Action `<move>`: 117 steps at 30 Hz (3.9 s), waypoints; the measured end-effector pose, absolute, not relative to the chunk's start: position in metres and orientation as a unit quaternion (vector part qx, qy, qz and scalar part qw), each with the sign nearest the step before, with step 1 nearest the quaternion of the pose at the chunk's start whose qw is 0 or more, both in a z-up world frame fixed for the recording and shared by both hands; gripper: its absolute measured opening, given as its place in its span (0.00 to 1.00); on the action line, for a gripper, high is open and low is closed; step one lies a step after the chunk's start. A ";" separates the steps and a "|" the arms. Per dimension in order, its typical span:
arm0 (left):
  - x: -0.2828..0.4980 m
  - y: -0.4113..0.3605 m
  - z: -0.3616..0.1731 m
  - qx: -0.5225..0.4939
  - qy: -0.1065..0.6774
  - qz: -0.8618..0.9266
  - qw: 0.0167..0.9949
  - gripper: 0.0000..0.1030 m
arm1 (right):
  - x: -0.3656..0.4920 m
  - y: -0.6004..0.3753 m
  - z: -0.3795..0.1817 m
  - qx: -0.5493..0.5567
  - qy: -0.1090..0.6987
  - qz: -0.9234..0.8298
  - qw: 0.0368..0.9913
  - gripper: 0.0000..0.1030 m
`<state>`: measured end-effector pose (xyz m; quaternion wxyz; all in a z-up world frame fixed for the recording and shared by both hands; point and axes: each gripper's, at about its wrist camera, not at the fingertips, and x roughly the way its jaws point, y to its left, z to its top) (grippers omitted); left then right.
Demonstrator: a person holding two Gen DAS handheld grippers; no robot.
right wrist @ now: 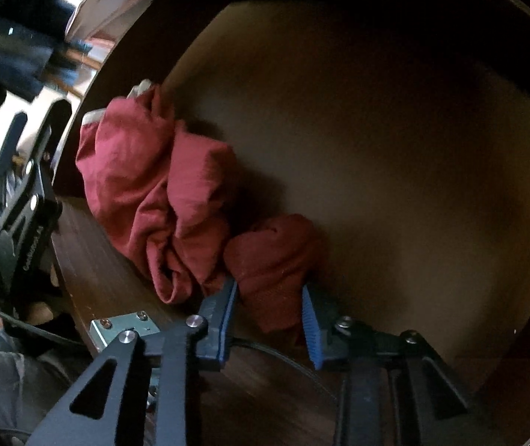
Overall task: Take underwear out of drawer
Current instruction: 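Close the right gripper on the dark red underwear and lift it, then lower the dark red underwear into the tray and open the right gripper, then move the right gripper into the drawer toward the red underwear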
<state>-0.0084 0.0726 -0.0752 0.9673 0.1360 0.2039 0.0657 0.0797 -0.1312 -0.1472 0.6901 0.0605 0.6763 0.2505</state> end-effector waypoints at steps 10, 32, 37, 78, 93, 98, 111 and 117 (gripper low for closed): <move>-0.009 0.073 -0.075 0.136 0.204 0.066 0.967 0.95 | 0.064 -0.192 -0.132 0.163 0.626 0.216 0.732 0.31; -0.010 0.075 -0.073 0.133 0.194 0.060 0.970 0.95 | 0.090 -0.187 0.026 0.245 0.434 0.295 0.815 0.31; -0.010 0.075 -0.073 0.133 0.192 0.060 0.970 0.95 | 0.117 -0.158 0.047 0.227 0.404 0.293 0.836 0.31; -0.015 0.073 -0.073 0.137 0.180 0.050 0.973 0.95 | 0.281 -0.082 0.004 0.032 0.393 0.052 0.918 0.31; -0.017 0.072 -0.074 0.136 0.179 0.054 0.973 0.95 | 0.257 -0.080 0.012 0.028 0.380 0.074 0.922 0.46; -0.016 0.072 -0.073 0.136 0.180 0.057 0.973 0.95 | 0.228 -0.092 0.025 0.046 0.356 0.083 0.930 0.64; -0.014 0.070 -0.073 0.137 0.187 0.064 0.971 0.95 | 0.176 -0.109 0.026 0.039 0.352 0.096 0.930 0.64; -0.013 0.071 -0.073 0.135 0.189 0.067 0.970 0.95 | 0.153 -0.111 0.025 0.019 0.352 0.107 0.930 0.64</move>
